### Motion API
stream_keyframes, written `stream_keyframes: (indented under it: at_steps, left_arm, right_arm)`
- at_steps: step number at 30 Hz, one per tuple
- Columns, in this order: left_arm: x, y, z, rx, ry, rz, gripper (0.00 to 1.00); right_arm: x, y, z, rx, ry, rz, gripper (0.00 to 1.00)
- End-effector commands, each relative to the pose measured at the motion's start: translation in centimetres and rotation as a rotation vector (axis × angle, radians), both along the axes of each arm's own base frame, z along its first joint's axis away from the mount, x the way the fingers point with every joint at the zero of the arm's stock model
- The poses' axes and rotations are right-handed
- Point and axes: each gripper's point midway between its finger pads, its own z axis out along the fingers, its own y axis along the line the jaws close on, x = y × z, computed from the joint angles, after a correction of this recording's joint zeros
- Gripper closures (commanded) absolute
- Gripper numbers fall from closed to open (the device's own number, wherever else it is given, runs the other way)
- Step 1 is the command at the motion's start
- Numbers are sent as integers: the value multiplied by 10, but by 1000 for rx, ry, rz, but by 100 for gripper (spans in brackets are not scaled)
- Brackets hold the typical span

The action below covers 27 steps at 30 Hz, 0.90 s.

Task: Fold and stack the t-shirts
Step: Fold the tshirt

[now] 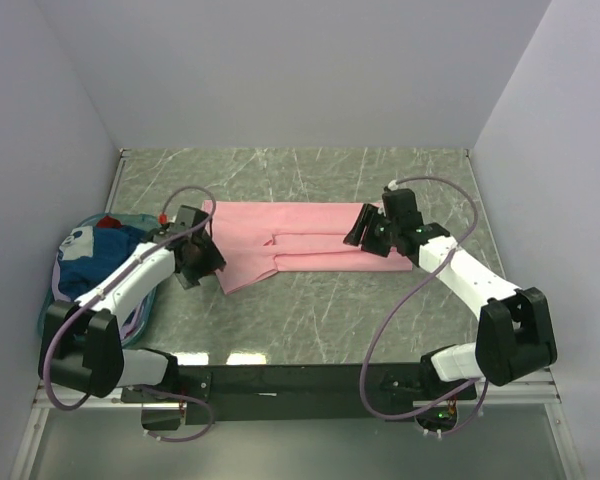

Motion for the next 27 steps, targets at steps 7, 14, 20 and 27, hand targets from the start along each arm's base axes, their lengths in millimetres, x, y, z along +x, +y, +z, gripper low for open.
stream_keyframes:
  at_steps: [7, 14, 20, 27]
  left_arm:
    - [-12, -38, -36, -134, 83, -34, 42]
    - [-8, -47, -55, -126, 132, -50, 46]
    - [-8, -50, -63, -96, 155, -59, 70]
    - [18, -45, -40, -34, 80, -64, 99]
  right_arm:
    - [-15, 14, 12, 64, -66, 58, 39]
    - [-21, 9, 7, 39, -64, 63, 39]
    - [-20, 6, 3, 15, -62, 65, 39]
    - [-17, 5, -1, -11, -55, 70, 39]
